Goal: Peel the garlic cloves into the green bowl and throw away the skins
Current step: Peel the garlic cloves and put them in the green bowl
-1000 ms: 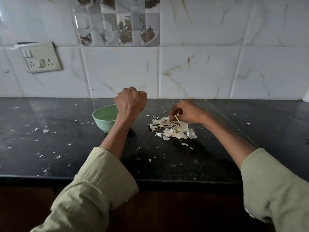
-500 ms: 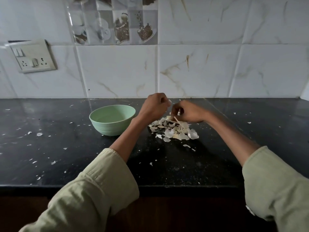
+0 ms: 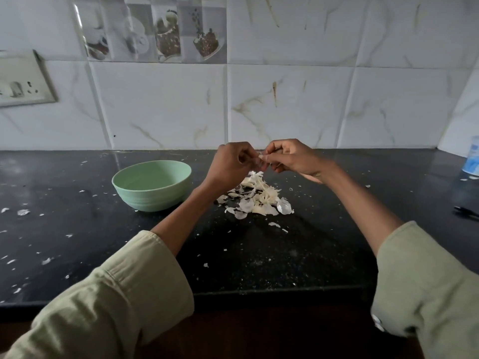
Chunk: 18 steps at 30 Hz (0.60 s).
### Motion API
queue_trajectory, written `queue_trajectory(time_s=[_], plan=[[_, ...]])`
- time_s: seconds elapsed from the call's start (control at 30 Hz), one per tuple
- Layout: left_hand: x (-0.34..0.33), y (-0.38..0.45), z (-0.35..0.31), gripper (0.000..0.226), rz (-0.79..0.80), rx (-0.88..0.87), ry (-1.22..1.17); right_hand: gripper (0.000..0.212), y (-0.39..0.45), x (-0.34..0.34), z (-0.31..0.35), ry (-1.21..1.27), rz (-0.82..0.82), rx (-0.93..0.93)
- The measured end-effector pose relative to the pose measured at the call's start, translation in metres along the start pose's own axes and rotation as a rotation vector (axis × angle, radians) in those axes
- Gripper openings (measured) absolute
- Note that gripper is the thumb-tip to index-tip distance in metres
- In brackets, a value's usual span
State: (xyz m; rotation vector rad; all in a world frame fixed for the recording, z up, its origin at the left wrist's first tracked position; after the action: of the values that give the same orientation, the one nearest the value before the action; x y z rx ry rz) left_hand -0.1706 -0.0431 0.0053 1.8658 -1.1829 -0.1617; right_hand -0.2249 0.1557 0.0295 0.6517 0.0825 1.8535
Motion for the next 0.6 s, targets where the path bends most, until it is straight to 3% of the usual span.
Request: queue_trajectory(time_s=[0.13,0.37,0.5,0.6], plan=[[-0.004,-0.004,0.002,0.005,0.049,-0.071,0.124,0.019,-0.001,0.000,0.000,-0.041,-0.074,0.042],[-0.008,-0.004,0.009,0.026,0.013,-0.053,0.192,0.030,-0.001,-0.003,0.000,-0.160,-0.098,0.082],[-0.007,0.000,0.015,0.006,0.040,-0.021,0.199,0.022,-0.002,0.006,-0.010,-0.394,-0.169,0.117],[-0.004,0.002,0.018,0.008,0.073,-0.006,0.222,0.017,-0.003,0.009,-0.011,-0.540,-0.254,0.171]])
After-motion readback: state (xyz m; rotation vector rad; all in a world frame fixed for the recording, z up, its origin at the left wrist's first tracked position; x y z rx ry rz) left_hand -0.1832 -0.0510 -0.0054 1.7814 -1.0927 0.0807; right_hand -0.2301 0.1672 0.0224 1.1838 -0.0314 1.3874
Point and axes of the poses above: each hand's wrist, its own y-axis towards the middle knuckle, its own x-axis out of the back of the hand, z = x × y, the point moved 1 cm from there along y, towards the middle knuckle, and after that the axes turned 15 degrees about -z, right-handed, at the moved point
